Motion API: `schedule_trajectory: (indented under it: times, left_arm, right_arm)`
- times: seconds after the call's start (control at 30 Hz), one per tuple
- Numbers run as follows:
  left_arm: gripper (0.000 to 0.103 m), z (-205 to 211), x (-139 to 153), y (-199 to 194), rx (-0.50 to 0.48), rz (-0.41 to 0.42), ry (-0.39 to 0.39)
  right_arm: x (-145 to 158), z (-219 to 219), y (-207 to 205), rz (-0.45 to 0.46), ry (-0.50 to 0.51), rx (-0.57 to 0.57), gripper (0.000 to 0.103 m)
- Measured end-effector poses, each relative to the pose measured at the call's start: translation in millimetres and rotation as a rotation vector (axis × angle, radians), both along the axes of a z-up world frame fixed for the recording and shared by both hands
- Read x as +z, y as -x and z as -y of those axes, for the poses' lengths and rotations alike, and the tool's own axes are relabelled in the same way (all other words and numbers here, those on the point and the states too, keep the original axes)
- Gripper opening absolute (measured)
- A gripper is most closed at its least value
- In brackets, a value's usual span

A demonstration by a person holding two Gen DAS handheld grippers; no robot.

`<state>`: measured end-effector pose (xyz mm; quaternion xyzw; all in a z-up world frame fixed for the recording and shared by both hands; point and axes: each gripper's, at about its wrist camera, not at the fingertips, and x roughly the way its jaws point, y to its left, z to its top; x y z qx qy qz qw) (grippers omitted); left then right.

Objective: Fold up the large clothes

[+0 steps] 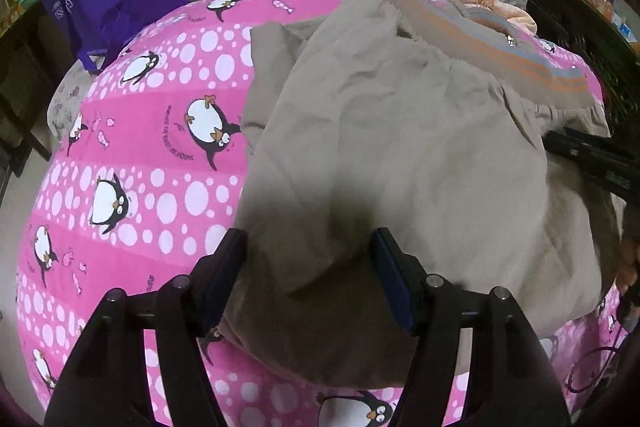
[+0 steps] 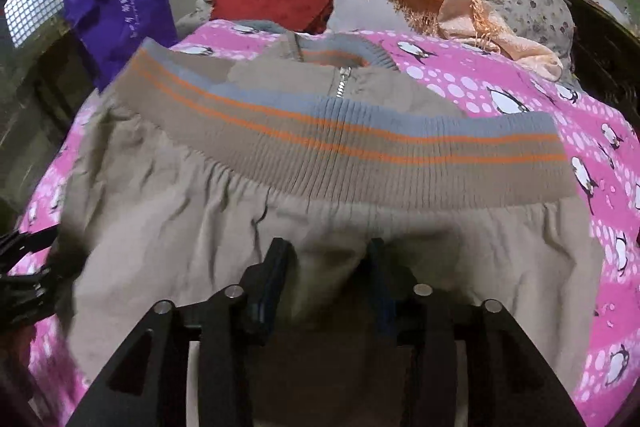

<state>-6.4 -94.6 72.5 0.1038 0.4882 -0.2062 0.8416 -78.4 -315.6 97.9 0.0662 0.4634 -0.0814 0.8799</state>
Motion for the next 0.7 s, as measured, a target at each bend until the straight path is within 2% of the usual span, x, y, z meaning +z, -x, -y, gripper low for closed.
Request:
schedule_trajectory:
  times: [0.03,0.1,0.33,0.53,0.7]
  left_arm:
    - [0.065,0,4,1,0.000,0.002,0.011]
    - [0.065,0,11,2,0.006,0.012,0.030]
    - [0.065,17,30,-3,-0.010,0.043,0.056]
    - [0.065,43,28,-21,-0.017,0.046,0.059]
    - [0.065,58,13,-43,-0.002,0.012,0.032]
  right_arm:
    - [6,1,7,0.012,-0.004,0.002,0.046]
    - [19,7,19,0.044,0.001,-0.001,0.056]
    - [45,44,44,0.099,0.040,-0.074,0.058]
    - [31,79,40,0.077,-0.028,-0.160,0.057]
    - [3,101,27,0.031,-0.084,-0.243,0.055]
